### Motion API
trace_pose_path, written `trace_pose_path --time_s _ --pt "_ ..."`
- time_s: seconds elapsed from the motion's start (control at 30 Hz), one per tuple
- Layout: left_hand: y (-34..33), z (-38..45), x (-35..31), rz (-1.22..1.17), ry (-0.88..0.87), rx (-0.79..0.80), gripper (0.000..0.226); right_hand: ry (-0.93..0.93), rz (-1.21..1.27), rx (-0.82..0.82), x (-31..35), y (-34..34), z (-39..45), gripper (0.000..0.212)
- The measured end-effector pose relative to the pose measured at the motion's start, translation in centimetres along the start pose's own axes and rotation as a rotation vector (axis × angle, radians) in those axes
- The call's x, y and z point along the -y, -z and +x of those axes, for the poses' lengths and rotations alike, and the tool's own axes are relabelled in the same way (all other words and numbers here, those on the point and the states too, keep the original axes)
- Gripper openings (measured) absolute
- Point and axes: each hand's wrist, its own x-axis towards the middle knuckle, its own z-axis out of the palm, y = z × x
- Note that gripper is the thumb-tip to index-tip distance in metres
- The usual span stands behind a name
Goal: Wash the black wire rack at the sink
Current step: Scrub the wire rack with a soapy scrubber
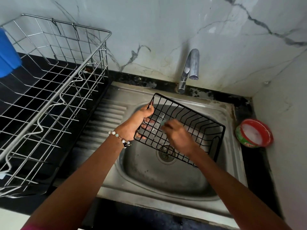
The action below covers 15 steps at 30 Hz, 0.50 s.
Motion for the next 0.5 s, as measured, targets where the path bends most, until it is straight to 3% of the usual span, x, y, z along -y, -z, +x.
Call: trace_pose_path --time_s 0.07,0.13,0.3,0.37,0.5 --pt "0.1 0.0 0.1 -0.009 0.013 -0.005 0.046 0.116 0.037 0.136 1.4 0.0 -0.8 0.019" --pt "0.1 -0.1 0.2 -0.001 0.013 -0.008 0.044 0.209 0.014 0.194 0.6 0.6 -0.5 0.024" --pt "0.2 0.0 0.1 0.016 0.009 -0.004 0.041 -0.134 0.015 -0.033 -2.3 1.2 0.6 0.030" --pt "0.1 0.0 -0.2 0.015 -0.007 -0.005 0.043 -0.188 0.067 0.023 -0.6 0.6 0.6 0.028" --pt "0.1 -0.3 -0.3 0.013 -0.015 -0.011 0.045 0.148 0.115 0.187 1.9 0.6 0.2 0.021"
